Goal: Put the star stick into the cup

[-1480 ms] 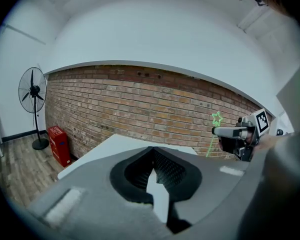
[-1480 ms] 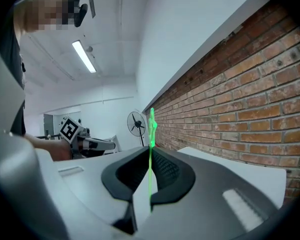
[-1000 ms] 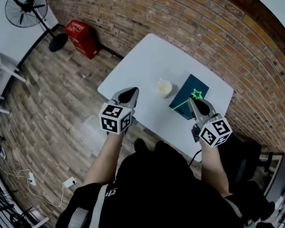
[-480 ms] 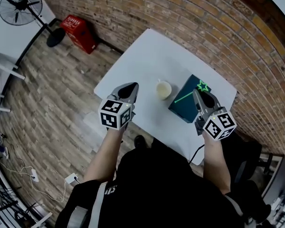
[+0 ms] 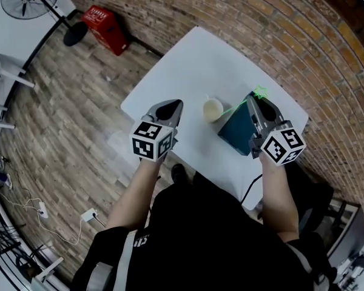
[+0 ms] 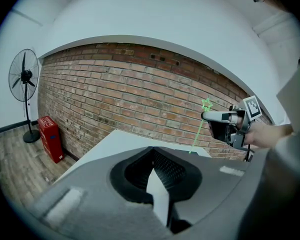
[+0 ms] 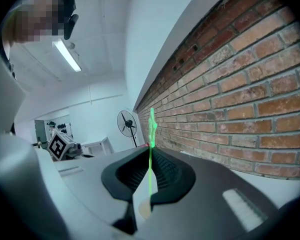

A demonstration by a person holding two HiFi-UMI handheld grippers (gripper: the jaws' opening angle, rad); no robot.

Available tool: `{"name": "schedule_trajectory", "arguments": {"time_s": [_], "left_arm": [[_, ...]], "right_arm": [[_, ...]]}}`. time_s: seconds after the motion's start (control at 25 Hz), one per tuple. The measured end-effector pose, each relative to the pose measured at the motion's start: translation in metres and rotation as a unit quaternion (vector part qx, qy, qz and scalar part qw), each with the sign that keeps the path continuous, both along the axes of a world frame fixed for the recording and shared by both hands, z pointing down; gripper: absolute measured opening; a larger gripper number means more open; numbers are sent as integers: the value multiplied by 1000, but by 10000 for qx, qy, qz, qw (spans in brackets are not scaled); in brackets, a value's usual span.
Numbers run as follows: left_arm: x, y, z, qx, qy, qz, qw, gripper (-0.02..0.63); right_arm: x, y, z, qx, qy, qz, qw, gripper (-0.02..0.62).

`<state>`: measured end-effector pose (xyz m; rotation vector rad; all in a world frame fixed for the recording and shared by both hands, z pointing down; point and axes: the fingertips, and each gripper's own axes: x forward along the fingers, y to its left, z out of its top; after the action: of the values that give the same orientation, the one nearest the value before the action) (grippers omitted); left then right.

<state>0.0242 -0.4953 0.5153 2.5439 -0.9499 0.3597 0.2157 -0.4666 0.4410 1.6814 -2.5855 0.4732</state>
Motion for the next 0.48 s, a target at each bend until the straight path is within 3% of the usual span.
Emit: {"name": "schedule_trajectory", "arguments": {"time_s": [0.48], "left_arm": [[-11,-3,8,-122,41,-155,9998,6]], "right_arm": [[-32,-39,47,-576,-211,-291,9977,15]]}}
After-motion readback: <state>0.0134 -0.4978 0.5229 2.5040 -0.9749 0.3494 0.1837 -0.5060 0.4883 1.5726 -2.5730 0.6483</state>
